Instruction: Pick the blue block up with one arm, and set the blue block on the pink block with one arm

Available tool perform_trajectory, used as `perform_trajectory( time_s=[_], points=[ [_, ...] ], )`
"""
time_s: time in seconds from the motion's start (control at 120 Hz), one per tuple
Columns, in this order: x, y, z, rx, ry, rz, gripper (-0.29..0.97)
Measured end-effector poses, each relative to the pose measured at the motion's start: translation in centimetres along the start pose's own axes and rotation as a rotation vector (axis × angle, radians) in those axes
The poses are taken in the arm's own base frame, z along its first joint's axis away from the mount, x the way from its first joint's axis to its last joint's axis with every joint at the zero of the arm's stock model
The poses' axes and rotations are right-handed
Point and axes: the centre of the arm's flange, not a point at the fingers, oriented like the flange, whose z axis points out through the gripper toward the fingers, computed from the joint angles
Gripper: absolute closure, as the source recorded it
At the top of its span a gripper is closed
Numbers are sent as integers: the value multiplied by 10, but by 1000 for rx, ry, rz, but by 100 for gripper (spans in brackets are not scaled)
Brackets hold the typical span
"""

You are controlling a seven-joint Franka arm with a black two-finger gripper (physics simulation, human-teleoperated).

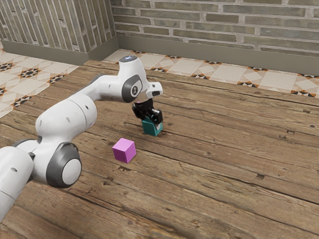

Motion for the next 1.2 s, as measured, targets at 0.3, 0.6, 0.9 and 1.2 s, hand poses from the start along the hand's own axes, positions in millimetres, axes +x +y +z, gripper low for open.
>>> perform_trajectory(
  time_s=[0.3, 0.6, 0.9, 1.2],
  points=[
    [4, 0, -35, 21, 14, 1, 35],
    [-52, 5, -86, 40, -101, -20, 36],
    [-95, 3, -100, 70, -8, 3, 36],
    [-132, 2, -94, 77, 49, 19, 36]
  ],
)
